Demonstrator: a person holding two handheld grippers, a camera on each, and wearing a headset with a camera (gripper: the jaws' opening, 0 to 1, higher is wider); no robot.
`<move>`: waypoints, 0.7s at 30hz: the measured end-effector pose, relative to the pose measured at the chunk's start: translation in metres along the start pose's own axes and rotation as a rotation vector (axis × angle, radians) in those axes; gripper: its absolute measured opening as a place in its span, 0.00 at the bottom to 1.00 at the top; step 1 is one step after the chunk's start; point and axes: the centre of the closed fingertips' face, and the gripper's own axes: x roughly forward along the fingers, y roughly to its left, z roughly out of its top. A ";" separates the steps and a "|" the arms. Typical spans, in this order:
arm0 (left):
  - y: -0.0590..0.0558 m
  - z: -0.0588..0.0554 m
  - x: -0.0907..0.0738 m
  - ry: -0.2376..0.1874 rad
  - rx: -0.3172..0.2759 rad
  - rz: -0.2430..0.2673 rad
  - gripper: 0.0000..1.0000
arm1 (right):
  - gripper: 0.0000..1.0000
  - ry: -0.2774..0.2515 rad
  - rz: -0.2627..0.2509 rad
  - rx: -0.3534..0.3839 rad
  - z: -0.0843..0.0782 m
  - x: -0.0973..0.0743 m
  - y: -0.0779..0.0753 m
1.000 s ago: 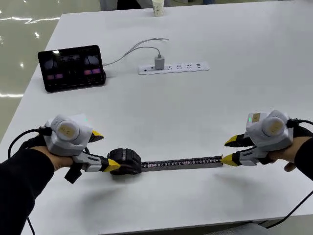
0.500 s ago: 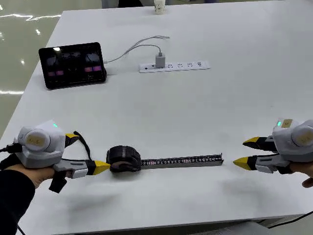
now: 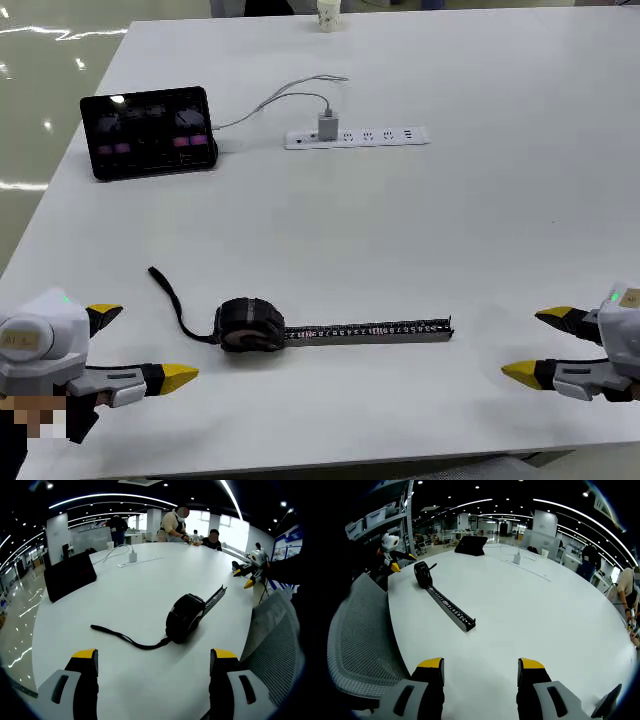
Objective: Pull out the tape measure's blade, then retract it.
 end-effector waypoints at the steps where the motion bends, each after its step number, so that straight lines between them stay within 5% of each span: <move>1: -0.001 0.000 -0.002 -0.007 0.001 -0.007 0.92 | 0.57 -0.001 -0.001 0.002 -0.002 -0.002 0.002; 8: 0.000 -0.001 -0.012 -0.028 -0.017 -0.006 0.99 | 0.65 -0.034 -0.009 0.024 -0.001 -0.012 0.009; 17: 0.000 -0.020 -0.016 0.021 -0.013 -0.001 0.99 | 0.76 -0.059 -0.038 0.039 -0.010 -0.023 0.005; 20: 0.000 -0.021 -0.016 0.022 -0.016 0.000 0.99 | 0.98 -0.048 -0.069 0.050 -0.015 -0.024 0.002; 21: 0.000 -0.021 -0.016 0.022 -0.013 -0.001 0.99 | 0.95 -0.051 -0.051 0.050 -0.016 -0.024 0.003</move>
